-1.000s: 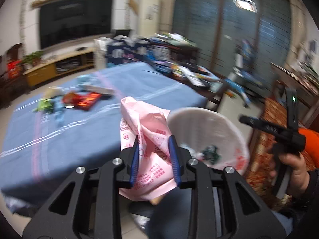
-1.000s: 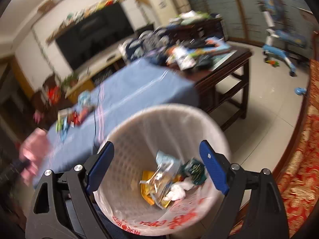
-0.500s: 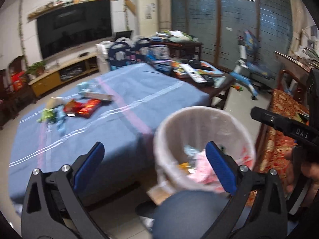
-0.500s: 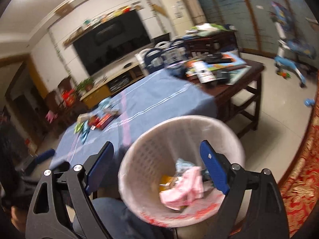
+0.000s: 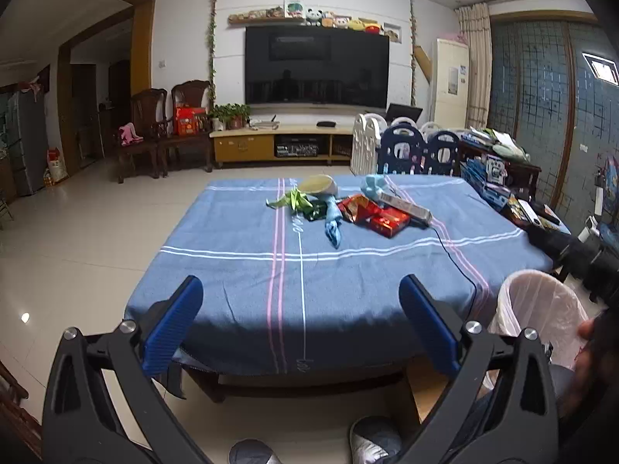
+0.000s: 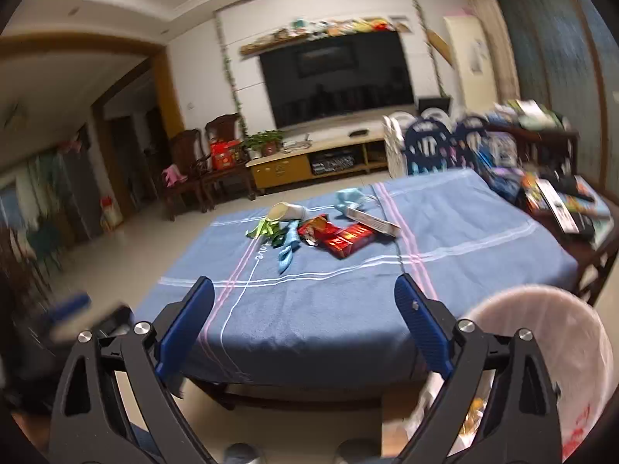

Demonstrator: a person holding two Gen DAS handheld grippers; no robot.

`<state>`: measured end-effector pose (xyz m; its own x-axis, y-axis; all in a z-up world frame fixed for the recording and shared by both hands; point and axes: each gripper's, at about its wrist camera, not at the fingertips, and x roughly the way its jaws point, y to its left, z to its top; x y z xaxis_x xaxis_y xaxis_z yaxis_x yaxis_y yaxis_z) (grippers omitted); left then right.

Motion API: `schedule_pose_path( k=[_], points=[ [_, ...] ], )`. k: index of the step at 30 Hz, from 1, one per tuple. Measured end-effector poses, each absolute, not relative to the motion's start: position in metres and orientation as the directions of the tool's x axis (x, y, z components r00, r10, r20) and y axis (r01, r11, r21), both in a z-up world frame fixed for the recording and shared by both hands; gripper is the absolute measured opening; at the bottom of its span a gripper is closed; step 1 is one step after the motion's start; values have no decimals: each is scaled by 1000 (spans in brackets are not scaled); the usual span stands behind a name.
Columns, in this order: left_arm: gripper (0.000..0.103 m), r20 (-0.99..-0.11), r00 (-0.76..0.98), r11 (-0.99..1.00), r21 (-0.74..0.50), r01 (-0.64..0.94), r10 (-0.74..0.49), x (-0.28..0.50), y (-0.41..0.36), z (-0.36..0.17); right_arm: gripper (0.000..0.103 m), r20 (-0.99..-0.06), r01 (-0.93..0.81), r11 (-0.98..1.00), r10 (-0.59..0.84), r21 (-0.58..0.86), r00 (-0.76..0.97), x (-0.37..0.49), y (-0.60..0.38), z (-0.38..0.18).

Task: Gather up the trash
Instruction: 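Move both tools back over the table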

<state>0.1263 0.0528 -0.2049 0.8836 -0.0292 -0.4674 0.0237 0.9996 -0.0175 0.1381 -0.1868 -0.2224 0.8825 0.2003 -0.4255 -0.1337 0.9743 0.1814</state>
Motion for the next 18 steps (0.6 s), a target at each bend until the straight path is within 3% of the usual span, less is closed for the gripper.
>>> schedule_pose_path(
  k=[2, 6, 18],
  points=[
    [101, -470, 882, 1000, -18, 18, -25, 125, 54, -205, 92, -495, -116, 988, 152, 103, 855, 148, -170, -228],
    [101, -478, 878, 999, -40, 8, -27, 125, 58, -205, 96, -457, -152, 981, 189, 117, 869, 137, -171, -225],
    [101, -486, 873, 998, -58, 8, -35, 131, 55, -208, 96, -479, -144, 982, 185, 122, 858, 137, -172, -227]
  ],
)
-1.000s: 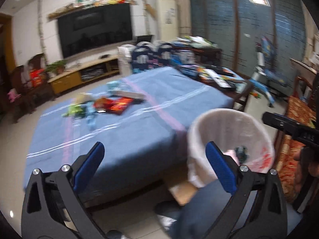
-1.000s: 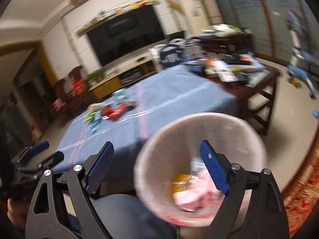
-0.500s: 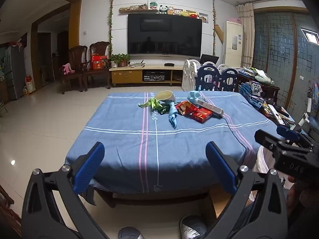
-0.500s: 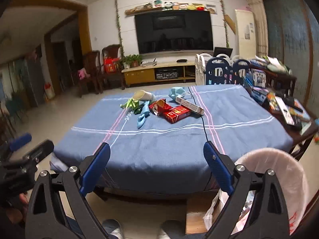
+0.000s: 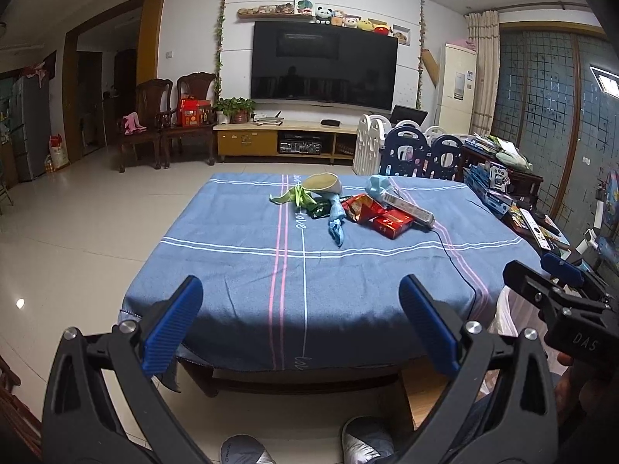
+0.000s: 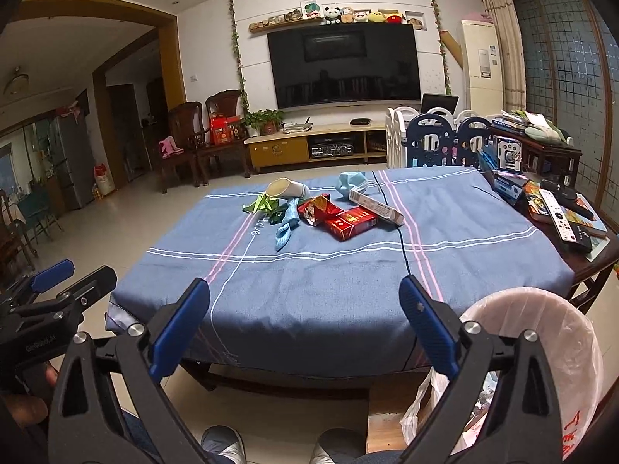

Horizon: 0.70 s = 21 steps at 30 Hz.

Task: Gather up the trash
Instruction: 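Move both tools back over the table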

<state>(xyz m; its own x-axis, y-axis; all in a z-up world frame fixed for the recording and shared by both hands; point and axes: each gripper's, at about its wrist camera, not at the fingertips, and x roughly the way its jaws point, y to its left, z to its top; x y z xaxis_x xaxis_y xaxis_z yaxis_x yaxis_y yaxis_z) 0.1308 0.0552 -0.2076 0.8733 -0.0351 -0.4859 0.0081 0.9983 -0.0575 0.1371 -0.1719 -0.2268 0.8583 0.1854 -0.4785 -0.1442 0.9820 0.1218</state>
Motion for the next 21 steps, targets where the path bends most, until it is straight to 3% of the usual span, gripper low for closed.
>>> schedule_pose_path(
  k=[14, 21],
  points=[
    [101, -495, 868, 999, -50, 11, -34, 131, 54, -211, 96, -483, -140, 982, 183, 124, 856, 142, -172, -227],
    [101, -542, 840, 1000, -5, 0, -2, 151, 45, -218, 96, -494, -132, 983, 180, 130, 851, 146, -172, -228]
  ],
)
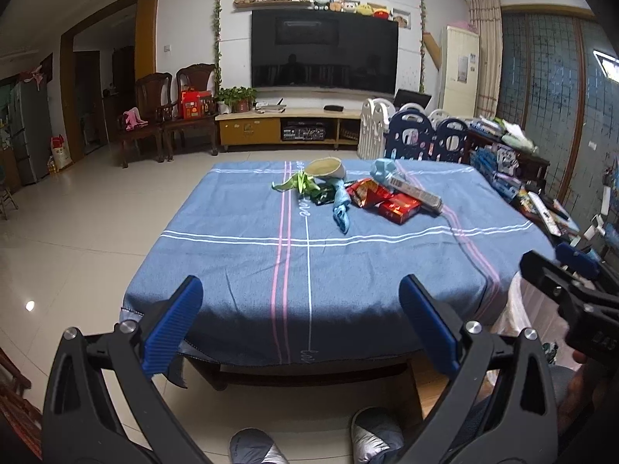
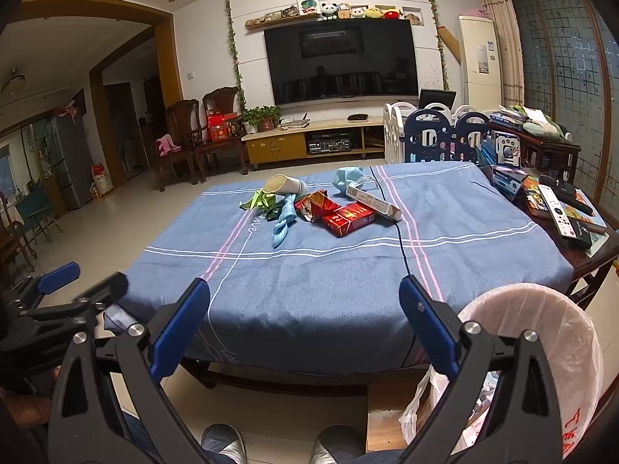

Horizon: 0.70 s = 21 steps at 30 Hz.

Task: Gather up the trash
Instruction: 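Move both tools back over the table, then grasp the light blue cloth with the left tool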

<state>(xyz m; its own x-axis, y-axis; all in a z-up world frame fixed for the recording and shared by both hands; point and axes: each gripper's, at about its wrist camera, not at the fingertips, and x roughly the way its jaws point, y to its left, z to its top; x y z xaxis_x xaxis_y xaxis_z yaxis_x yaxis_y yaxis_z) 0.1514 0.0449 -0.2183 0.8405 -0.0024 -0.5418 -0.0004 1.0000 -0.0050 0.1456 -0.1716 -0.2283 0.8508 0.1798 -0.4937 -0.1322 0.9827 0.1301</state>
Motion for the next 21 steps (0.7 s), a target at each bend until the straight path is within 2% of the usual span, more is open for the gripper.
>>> schedule_pose_path(
  k=[6, 9, 14, 18, 19, 21],
  points=[
    [101, -611, 787, 996, -46, 72, -86, 212, 30, -242, 96, -507, -130, 980, 188, 148, 841, 151, -171, -231],
    [101, -663, 743, 995, -41, 87, -92, 263, 20, -258, 96, -512, -129, 976, 202, 175, 835, 154, -174, -233],
    [101, -669, 731, 990, -78, 115, -137, 353, 7, -271, 96, -532, -133, 972, 219, 195, 818, 162, -174, -237],
    [100, -712, 692, 992, -63, 108, -121, 436, -9, -292, 96, -533, -144, 965, 242, 219, 811, 164, -176, -238],
    [100, -725, 680, 993, -53, 106, -111, 451, -13, -297, 96, -535, -145, 964, 245, 222, 809, 165, -178, -239],
    [89, -757, 645, 993, -46, 105, -103, 486, -21, -312, 96, -540, -146, 964, 246, 222, 805, 167, -179, -239]
  ],
)
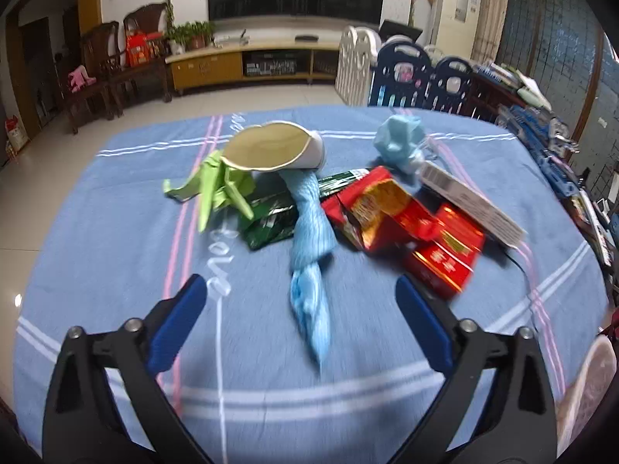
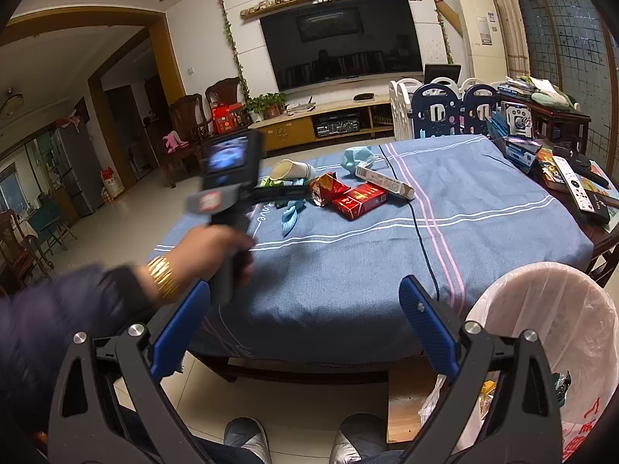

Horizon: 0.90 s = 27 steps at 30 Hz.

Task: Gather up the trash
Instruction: 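Grasp the light blue cloth with the left tool, then grasp the red snack bag with the right tool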

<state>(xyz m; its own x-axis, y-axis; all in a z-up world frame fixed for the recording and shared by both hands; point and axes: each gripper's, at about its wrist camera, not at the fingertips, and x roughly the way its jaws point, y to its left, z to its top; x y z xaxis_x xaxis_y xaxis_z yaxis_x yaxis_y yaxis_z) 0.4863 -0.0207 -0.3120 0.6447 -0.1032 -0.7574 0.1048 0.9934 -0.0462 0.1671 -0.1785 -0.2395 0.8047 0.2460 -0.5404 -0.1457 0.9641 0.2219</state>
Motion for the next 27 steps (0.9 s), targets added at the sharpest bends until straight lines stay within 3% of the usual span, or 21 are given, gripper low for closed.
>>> schedule_pose_path(
  k=[2, 4, 6, 9, 16, 18, 20, 27],
  points=[
    [79, -789, 605, 993, -54, 108, -109, 515, -27, -327, 96, -543, -146, 964, 247, 224, 802, 168, -180, -240],
    [51, -829, 548, 992, -64, 110, -114, 535, -29, -344, 96, -547, -146, 962, 251, 229, 799, 170, -182, -240],
    [27, -815, 565, 991, -80, 110, -129, 533, -27, -343, 96, -557, -145, 961, 255, 235, 790, 174, -182, -242],
    [27, -772, 602, 979, -170, 116, -206, 500, -15, -319, 96, -569, -140, 958, 263, 250, 780, 179, -185, -245],
    [27, -604, 772, 966, -253, 50, -198, 357, 39, -239, 96, -555, -196, 932, 341, 306, 759, 234, -185, -249],
    [27, -556, 804, 954, -296, 44, -210, 320, 51, -234, 96, -568, -228, 943, 329, 244, 754, 278, -175, -247],
    [27, -542, 823, 971, -236, 44, -169, 299, 47, -239, 96, -594, -250, 951, 308, 181, 743, 323, -163, -246],
    [27, -541, 820, 965, -258, 50, -187, 327, 58, -242, 96, -713, -263, 965, 184, 0, 676, 477, -128, -268]
  ],
)
